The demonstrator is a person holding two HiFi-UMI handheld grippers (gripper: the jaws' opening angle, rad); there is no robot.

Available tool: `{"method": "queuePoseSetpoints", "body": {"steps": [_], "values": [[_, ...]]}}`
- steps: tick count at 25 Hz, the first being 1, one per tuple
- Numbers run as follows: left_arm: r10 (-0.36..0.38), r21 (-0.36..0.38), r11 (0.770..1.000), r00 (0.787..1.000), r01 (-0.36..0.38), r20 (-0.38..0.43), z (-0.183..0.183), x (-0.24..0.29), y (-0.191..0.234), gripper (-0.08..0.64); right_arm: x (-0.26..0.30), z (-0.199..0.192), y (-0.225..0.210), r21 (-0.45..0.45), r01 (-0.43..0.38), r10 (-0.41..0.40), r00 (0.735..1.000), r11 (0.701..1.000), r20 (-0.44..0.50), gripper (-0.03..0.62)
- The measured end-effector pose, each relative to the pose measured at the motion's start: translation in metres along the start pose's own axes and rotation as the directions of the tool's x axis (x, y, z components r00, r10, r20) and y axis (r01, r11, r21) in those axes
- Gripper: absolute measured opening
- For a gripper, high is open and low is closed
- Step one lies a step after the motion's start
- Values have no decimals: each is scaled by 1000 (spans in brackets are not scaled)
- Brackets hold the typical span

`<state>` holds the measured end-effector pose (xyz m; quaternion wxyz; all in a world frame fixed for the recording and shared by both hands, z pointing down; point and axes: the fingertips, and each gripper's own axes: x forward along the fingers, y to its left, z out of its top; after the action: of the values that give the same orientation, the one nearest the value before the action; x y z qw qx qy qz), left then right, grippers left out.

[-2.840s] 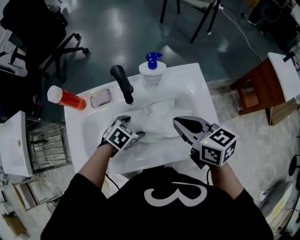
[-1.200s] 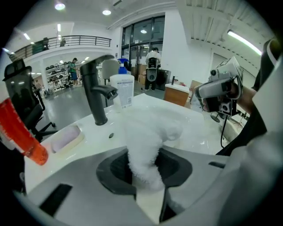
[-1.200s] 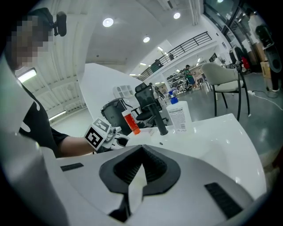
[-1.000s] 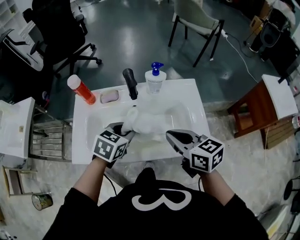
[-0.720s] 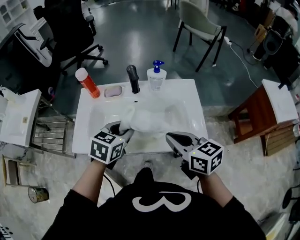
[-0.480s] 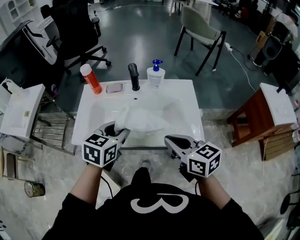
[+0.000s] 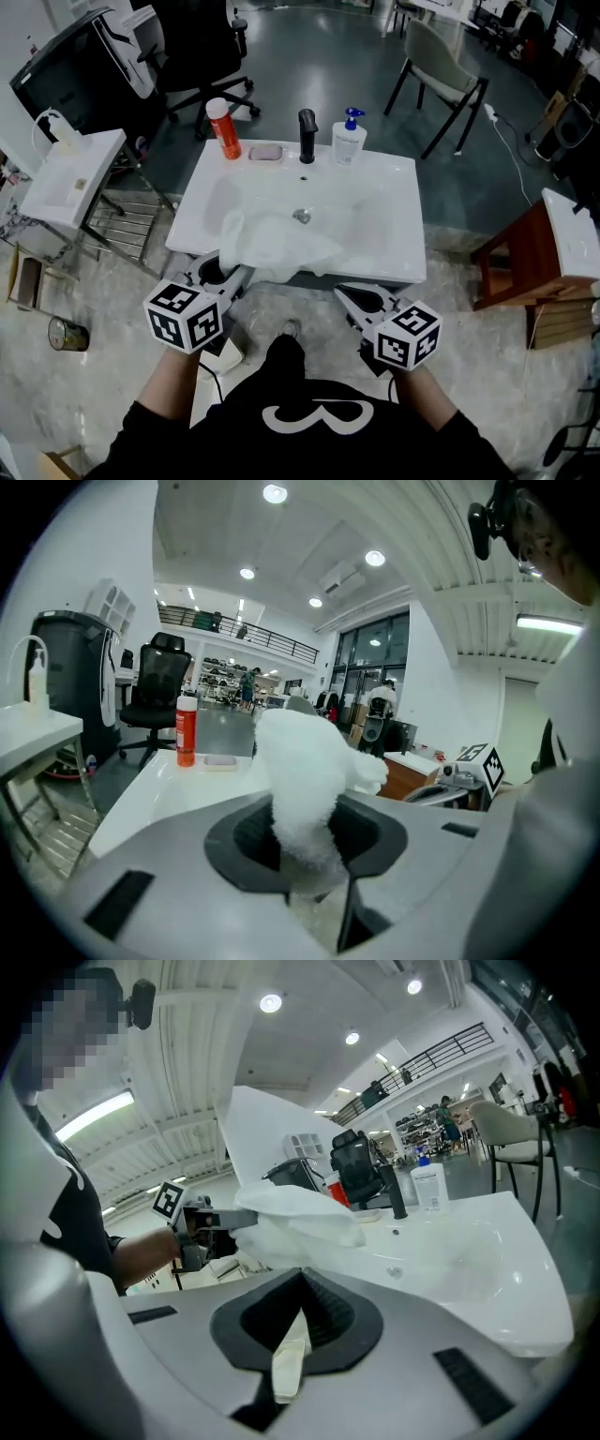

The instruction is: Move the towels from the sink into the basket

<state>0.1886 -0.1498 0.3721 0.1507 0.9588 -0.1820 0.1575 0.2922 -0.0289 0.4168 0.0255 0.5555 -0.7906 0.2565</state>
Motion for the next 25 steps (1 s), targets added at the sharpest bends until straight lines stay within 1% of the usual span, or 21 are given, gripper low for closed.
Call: {"method": "queuePoseSetpoints", "body": {"steps": [5,10,14,16,20,25], "values": [[32,-43,999,999,-32,0,-21,-30,2,115,14,-20,16,40,-47,48,998,998,-34,3],[57,-115,992,998,-57,-4,-45,-57,13,115,35,-30,31,51,-83,87,994,995,-72,4],[87,-169,982,996,-85,6,-62,-87,28,115,57,-38,52,37,-118,122,984,992,-127,3],[102,-185,978,995,-100,2,-72,-104,39,115,72,-41,64,30,-134,137,979,991,-152,3],[142,-203,968,989,-146,-37,-102,-137,70,115,107,-52,92,39,-158,163,969,987,-184,3],[199,-259,940,973,-223,-116,-156,-189,110,112,150,-72,142,47,-199,204,952,979,-228,3]]}}
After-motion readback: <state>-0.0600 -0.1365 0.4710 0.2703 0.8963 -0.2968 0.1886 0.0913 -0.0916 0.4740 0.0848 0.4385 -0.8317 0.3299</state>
